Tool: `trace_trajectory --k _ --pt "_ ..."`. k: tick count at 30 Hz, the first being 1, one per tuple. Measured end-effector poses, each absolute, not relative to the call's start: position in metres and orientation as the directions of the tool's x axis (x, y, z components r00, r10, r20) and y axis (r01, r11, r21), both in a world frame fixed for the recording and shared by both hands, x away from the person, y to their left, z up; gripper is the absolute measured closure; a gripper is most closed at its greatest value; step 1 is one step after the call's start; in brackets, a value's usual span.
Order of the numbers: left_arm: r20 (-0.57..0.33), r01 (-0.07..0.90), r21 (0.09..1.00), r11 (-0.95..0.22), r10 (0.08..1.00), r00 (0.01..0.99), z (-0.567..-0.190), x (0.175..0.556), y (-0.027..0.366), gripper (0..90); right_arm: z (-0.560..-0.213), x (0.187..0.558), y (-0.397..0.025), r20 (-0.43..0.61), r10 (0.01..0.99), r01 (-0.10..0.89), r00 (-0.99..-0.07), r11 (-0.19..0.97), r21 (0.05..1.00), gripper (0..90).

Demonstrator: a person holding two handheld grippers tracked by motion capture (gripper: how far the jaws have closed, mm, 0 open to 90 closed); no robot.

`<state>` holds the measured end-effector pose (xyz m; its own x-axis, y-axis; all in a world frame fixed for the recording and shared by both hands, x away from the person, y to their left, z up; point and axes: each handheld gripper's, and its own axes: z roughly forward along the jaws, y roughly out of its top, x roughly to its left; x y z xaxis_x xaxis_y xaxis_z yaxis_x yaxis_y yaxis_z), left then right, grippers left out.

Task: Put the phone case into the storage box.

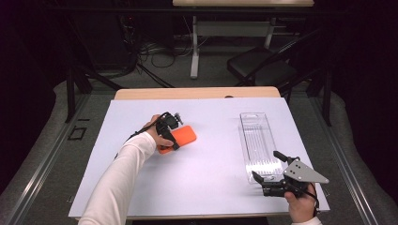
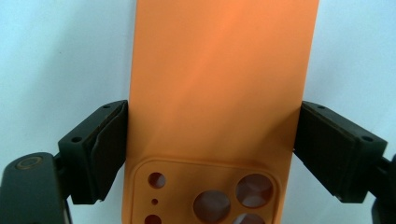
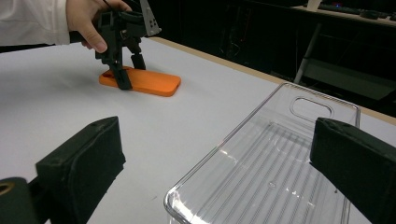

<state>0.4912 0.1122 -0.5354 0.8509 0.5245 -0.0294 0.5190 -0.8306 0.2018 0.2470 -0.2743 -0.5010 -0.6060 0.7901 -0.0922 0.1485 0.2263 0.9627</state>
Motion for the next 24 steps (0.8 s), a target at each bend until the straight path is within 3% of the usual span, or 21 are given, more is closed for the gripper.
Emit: trace_trajectory --k 24 --pt "-0.047 0.519 0.214 -0.828 0.522 0.852 -0.5296 0.4912 0.1155 15.5 -0.5008 0.2469 -0.2745 -0.091 0.791 0.148 -0.605 0.224 0.963 2.2"
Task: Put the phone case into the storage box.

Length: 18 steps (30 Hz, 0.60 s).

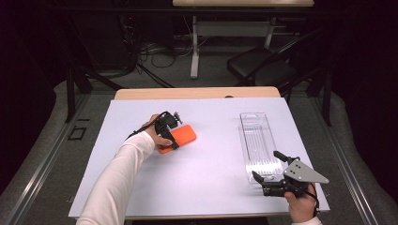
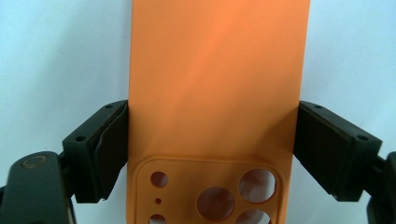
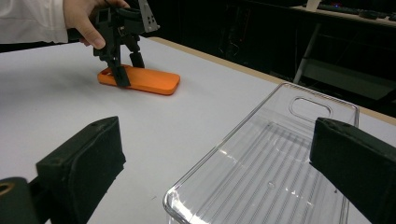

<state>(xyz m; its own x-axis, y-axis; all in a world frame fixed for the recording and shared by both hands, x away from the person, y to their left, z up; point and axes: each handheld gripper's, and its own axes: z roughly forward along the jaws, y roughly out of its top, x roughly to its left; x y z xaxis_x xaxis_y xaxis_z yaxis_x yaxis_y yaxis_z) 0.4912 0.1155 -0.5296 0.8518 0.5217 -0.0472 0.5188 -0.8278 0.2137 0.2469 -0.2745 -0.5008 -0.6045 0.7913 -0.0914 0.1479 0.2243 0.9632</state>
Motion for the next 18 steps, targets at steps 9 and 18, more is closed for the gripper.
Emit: trace_trajectory --k 9,18 --pt "-0.058 0.529 0.232 -0.816 0.531 0.845 -0.522 0.491 0.12 15.5 -0.501 0.247 -0.274 -0.093 0.792 0.15 -0.604 0.227 0.962 2.2" --pt "-0.062 0.525 0.237 -0.817 0.527 0.848 -0.511 0.485 0.126 15.6 -0.501 0.247 -0.273 -0.089 0.791 0.157 -0.606 0.229 0.961 2.2"
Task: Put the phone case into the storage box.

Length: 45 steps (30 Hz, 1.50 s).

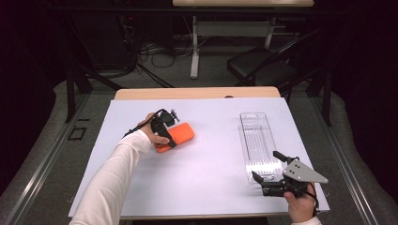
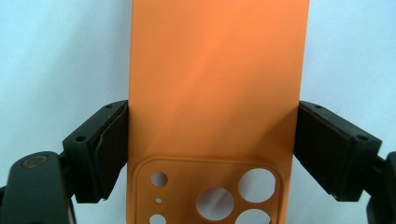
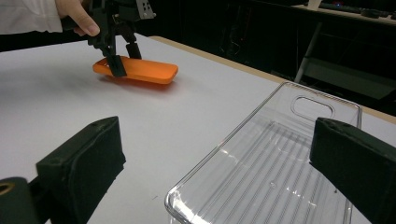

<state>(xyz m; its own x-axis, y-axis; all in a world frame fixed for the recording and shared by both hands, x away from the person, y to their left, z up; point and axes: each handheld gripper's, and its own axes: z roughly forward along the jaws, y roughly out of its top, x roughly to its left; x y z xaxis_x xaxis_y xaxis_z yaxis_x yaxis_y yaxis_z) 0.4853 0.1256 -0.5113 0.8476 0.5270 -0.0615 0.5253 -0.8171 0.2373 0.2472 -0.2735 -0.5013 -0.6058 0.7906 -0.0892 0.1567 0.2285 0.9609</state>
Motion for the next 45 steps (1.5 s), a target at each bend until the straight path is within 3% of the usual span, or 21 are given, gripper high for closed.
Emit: trace_trajectory --k 27,45 --pt "-0.084 0.545 0.26 -0.797 0.543 0.835 -0.467 0.455 0.14 15.7 -0.501 0.248 -0.272 -0.093 0.788 0.157 -0.608 0.234 0.959 2.2" --pt "-0.062 0.488 0.242 -0.839 0.488 0.871 -0.445 0.412 0.112 15.7 -0.501 0.247 -0.269 -0.101 0.781 0.154 -0.617 0.246 0.957 2.2"
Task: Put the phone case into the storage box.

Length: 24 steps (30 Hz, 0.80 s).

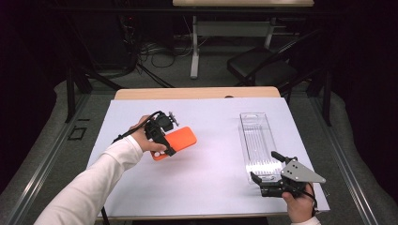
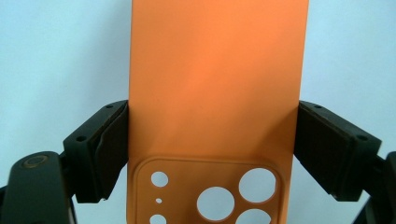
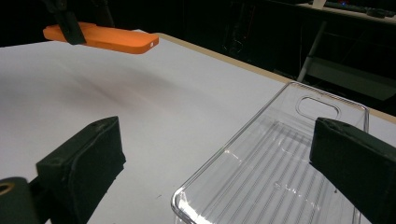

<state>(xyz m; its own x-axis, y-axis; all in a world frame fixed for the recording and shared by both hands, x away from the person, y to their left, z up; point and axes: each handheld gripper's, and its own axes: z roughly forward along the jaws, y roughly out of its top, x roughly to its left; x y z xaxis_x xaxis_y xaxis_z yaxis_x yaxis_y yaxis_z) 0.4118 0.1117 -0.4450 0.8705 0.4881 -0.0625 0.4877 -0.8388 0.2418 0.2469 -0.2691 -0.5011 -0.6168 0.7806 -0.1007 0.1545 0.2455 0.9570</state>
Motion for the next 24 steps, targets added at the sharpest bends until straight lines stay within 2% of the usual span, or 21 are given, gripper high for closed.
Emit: trace_trajectory --k 11,20,24 --pt "-0.073 0.466 0.254 -0.848 0.464 0.883 -0.438 0.386 0.081 15.7 -0.501 0.248 -0.268 -0.102 0.773 0.158 -0.626 0.254 0.954 2.3" --pt "-0.097 0.46 0.273 -0.845 0.452 0.887 -0.436 0.38 0.068 15.7 -0.5 0.25 -0.264 -0.116 0.758 0.164 -0.642 0.283 0.945 2.2" --pt "-0.101 0.456 0.271 -0.848 0.446 0.889 -0.435 0.38 0.066 15.7 -0.499 0.253 -0.259 -0.11 0.728 0.18 -0.677 0.309 0.934 2.3"
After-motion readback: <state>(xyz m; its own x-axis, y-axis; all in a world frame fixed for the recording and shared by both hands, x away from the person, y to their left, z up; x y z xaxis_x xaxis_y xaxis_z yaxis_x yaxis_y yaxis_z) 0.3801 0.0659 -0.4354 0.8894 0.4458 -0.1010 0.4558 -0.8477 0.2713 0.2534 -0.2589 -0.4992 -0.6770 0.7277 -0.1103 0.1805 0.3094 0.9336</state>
